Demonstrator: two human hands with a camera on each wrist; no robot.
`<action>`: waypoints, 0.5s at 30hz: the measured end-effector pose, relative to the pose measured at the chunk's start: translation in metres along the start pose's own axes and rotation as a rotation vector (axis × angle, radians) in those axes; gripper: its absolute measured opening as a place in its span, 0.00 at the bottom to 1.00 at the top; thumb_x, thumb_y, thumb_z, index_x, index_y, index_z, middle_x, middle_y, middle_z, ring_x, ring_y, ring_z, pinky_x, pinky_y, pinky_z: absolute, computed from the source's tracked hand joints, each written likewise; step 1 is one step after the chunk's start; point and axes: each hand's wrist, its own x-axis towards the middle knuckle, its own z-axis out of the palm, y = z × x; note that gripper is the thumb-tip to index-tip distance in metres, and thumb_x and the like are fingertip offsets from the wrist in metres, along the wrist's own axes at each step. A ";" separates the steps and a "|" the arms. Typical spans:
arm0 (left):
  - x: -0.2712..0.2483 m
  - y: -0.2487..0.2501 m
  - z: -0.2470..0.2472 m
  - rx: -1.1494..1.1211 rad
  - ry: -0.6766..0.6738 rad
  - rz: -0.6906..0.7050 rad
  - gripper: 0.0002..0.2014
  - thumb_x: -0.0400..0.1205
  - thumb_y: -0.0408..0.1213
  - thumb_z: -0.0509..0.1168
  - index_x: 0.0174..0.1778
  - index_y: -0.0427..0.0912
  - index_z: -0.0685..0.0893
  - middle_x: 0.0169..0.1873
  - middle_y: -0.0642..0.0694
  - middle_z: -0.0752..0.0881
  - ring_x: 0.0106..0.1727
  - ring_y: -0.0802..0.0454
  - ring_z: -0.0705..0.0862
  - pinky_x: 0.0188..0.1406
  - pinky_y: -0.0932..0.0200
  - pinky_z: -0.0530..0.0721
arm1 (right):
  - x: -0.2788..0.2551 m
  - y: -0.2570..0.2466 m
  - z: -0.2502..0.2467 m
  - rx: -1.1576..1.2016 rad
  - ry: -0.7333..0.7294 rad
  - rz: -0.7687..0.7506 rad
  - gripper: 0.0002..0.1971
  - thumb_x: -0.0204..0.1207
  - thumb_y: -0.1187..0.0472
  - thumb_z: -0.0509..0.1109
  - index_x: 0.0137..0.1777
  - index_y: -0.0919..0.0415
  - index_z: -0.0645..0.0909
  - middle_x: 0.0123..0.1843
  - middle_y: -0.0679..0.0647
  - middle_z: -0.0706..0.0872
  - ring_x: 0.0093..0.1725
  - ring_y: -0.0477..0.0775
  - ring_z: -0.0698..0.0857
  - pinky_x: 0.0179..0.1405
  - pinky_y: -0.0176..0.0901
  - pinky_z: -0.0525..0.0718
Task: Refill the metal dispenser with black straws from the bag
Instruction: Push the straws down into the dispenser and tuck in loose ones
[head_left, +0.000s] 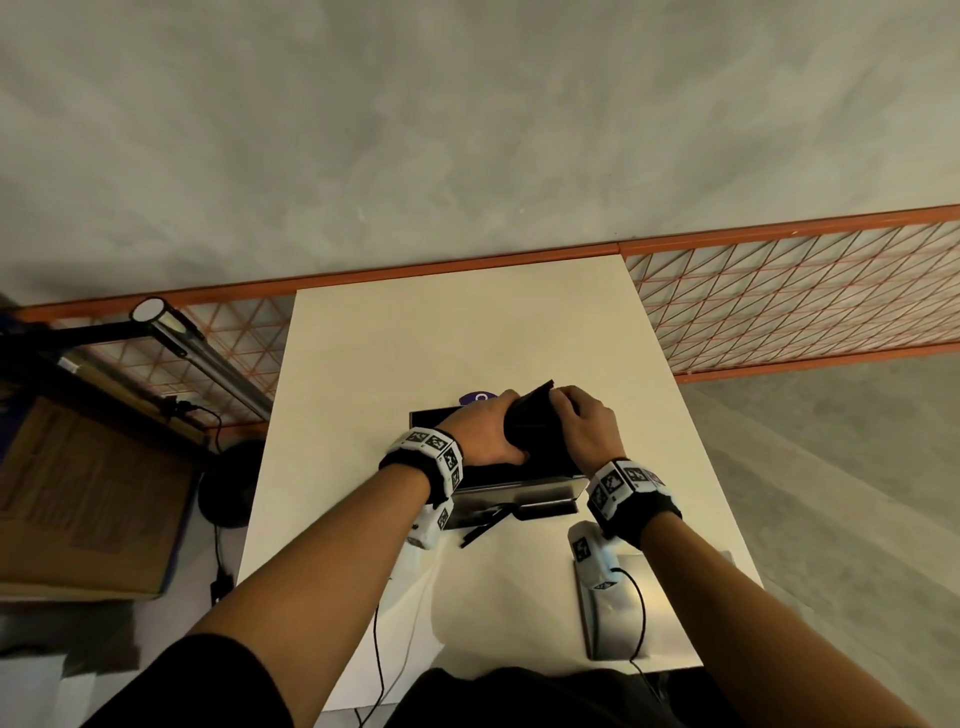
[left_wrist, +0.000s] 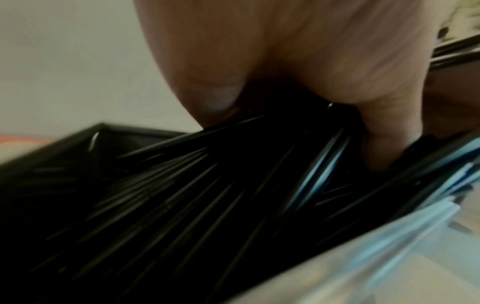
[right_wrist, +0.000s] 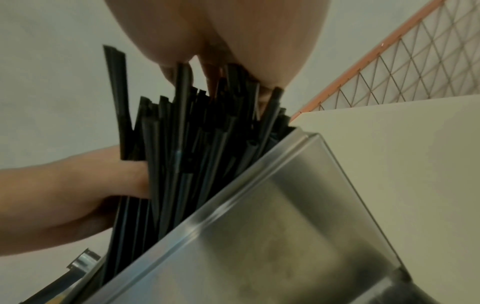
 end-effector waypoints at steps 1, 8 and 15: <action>0.000 0.003 -0.001 0.040 0.014 0.017 0.33 0.70 0.53 0.79 0.67 0.51 0.73 0.50 0.52 0.85 0.49 0.48 0.87 0.51 0.46 0.88 | 0.000 0.001 -0.002 0.009 0.024 -0.011 0.14 0.85 0.53 0.61 0.52 0.59 0.85 0.45 0.54 0.87 0.46 0.57 0.84 0.44 0.44 0.76; 0.003 0.005 -0.004 0.130 0.055 0.122 0.33 0.76 0.49 0.76 0.75 0.51 0.72 0.59 0.49 0.82 0.56 0.46 0.84 0.52 0.50 0.82 | -0.003 0.014 0.000 0.138 0.109 -0.009 0.16 0.86 0.50 0.60 0.61 0.56 0.85 0.59 0.53 0.88 0.60 0.55 0.84 0.61 0.46 0.79; -0.008 -0.018 0.017 -0.139 0.149 0.156 0.42 0.73 0.61 0.78 0.82 0.57 0.70 0.72 0.54 0.80 0.72 0.55 0.79 0.73 0.47 0.81 | -0.014 0.015 0.022 0.021 0.026 -0.166 0.18 0.88 0.50 0.57 0.71 0.57 0.78 0.66 0.54 0.82 0.64 0.52 0.80 0.61 0.36 0.70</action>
